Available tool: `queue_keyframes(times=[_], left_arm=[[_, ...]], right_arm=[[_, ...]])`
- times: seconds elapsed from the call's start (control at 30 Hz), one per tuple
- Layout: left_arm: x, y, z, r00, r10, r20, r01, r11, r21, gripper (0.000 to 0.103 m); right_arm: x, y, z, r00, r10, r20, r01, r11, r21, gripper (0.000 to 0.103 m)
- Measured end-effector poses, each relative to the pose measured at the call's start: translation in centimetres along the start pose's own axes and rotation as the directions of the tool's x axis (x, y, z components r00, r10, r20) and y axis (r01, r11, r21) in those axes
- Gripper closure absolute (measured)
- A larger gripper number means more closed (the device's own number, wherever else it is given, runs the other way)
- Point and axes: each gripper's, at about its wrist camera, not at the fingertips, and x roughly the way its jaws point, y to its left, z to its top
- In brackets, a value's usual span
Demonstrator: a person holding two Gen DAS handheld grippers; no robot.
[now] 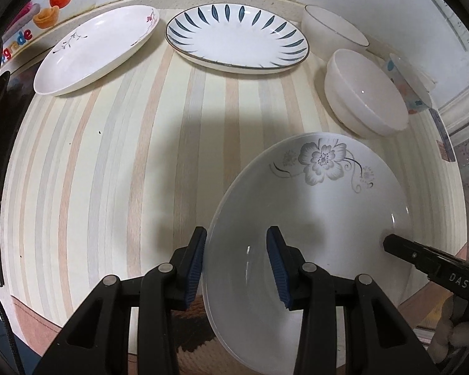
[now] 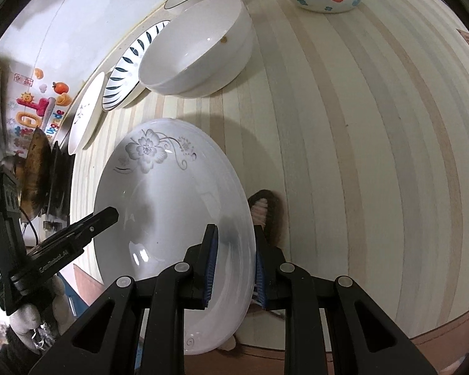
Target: Organize plates and bowls
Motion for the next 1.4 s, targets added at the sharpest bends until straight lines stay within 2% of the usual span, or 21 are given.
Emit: queue_keyframes(times=[0.13,0.27,0.33,0.4,0.5,0.67,0.73,0.8,1.03,1.13,1.33,1.4], left_arm=[[-0.1,-0.5,0.2,1.000,0.011,0.000,-0.011,1.000,-0.004,0.066],[-4.1,-0.1,0.3,0.998,0.022,0.061,-0.020,0.999,-0.035,0.066],[-6.7,0.6,0.6,0.994,0.031,0.103,-0.024,0.997,-0.067,0.065],[-8.6,1.5,1.0,0.989,0.044,0.138,-0.028,0.993,-0.113,0.055],[-11.0,4.1,2.4,0.975,0.092,0.202,-0.053,0.980,-0.192,0.044],[-10.8,9.1,5.8,0.965,0.156,0.209,-0.090,0.952,-0.294,0.044],[-9.8,11.6,7.6,0.961,0.181,0.207,-0.105,0.938,-0.330,0.044],[-8.6,13.4,8.9,0.958,0.207,0.198,-0.128,0.928,-0.350,0.044],[-4.0,19.7,12.7,0.956,0.256,0.142,-0.179,0.895,-0.408,0.044],[-2.2,20.9,13.5,0.960,0.256,0.113,-0.188,0.889,-0.418,0.044],[0.0,22.2,14.6,0.969,0.228,0.091,-0.167,0.885,-0.435,0.044],[0.5,22.3,14.8,0.971,0.220,0.089,-0.160,0.885,-0.437,0.045]], right_arm=[[0.0,-0.1,0.2,0.999,0.009,-0.034,-0.009,1.000,-0.002,0.079],[-2.4,-0.2,0.4,1.000,0.026,-0.016,-0.027,1.000,-0.011,0.078],[-4.6,0.0,0.5,1.000,0.026,-0.001,-0.026,0.999,-0.028,0.073],[-6.7,0.5,0.7,0.998,0.058,0.016,-0.057,0.997,-0.050,0.064],[-9.2,2.7,1.8,0.995,0.098,0.034,-0.093,0.989,-0.112,0.055],[-9.4,8.8,6.0,0.982,0.185,0.024,-0.179,0.969,-0.169,0.049],[-8.2,11.7,8.2,0.978,0.210,0.013,-0.204,0.961,-0.187,0.049],[-6.3,15.0,10.6,0.980,0.200,0.019,-0.191,0.955,-0.227,0.049],[5.0,24.8,19.5,0.989,0.148,-0.015,-0.143,0.925,-0.352,0.049],[10.2,27.4,22.9,0.991,0.125,-0.039,-0.131,0.919,-0.371,0.049],[17.0,29.8,26.6,0.994,0.085,-0.065,-0.104,0.914,-0.392,0.050],[18.4,30.1,27.3,0.995,0.079,-0.067,-0.099,0.915,-0.392,0.057]])
